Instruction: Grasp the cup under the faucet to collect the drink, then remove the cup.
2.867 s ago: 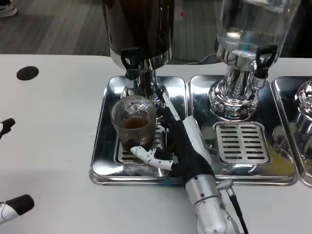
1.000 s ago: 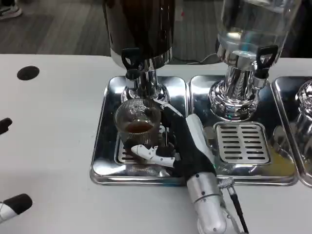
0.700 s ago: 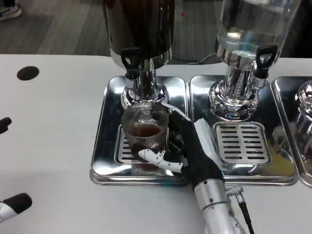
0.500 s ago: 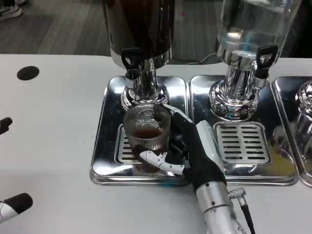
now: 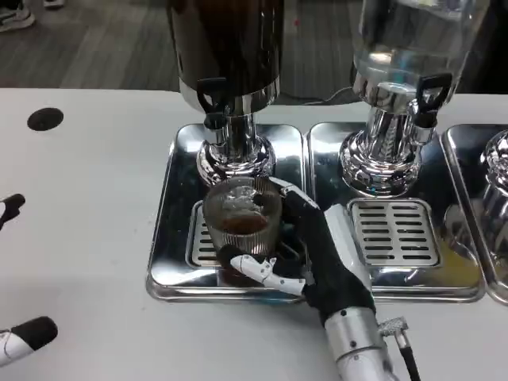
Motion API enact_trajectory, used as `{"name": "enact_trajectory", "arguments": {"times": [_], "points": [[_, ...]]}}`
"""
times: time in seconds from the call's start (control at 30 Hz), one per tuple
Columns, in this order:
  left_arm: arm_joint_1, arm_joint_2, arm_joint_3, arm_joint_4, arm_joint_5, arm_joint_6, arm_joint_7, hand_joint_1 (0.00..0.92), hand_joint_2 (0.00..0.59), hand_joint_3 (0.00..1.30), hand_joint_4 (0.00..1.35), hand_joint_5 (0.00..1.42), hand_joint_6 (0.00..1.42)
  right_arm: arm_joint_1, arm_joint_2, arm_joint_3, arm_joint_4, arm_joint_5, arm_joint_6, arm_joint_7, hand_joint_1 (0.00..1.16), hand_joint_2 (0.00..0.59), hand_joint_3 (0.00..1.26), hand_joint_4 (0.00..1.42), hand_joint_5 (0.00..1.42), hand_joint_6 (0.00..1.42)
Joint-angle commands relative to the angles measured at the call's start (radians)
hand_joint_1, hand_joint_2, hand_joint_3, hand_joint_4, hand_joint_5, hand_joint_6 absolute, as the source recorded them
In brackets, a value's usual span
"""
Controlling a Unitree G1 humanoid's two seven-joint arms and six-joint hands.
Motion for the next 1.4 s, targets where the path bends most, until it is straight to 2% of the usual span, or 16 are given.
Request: {"name": "enact_trajectory", "arguments": {"times": [0.03, 0.27, 0.6, 0.93, 1.4], "points": [[-0.002, -0.011, -0.008, 0.006, 0.002, -0.010, -0.005, 0.000, 0.008, 0.00, 0.00, 0.00, 0.00, 0.026, 0.006, 0.002, -0.073, -0.007, 0.005, 0.005, 0.85, 0.207, 0.36, 0.34, 0.34, 0.30], [-0.007, -0.019, -0.016, 0.005, 0.007, -0.012, -0.006, 0.000, 0.008, 0.00, 0.00, 0.00, 0.00, 0.080, -0.013, -0.007, -0.150, -0.013, 0.018, 0.020, 0.85, 0.207, 0.36, 0.35, 0.34, 0.30], [-0.008, -0.025, -0.019, 0.000, 0.012, -0.011, -0.007, 0.000, 0.008, 0.00, 0.00, 0.00, 0.00, 0.118, -0.022, -0.020, -0.196, -0.011, 0.020, 0.032, 0.85, 0.207, 0.36, 0.35, 0.34, 0.30], [-0.025, -0.026, -0.031, 0.008, 0.014, -0.006, -0.009, 0.000, 0.009, 0.00, 0.00, 0.00, 0.00, 0.184, -0.051, -0.052, -0.258, 0.010, 0.006, 0.048, 0.85, 0.212, 0.37, 0.37, 0.35, 0.32], [-0.047, -0.018, -0.046, 0.002, 0.019, 0.010, -0.012, 0.000, 0.009, 0.00, 0.00, 0.00, 0.00, 0.261, -0.076, -0.067, -0.338, 0.010, -0.017, 0.058, 0.85, 0.217, 0.37, 0.37, 0.35, 0.33]]}}
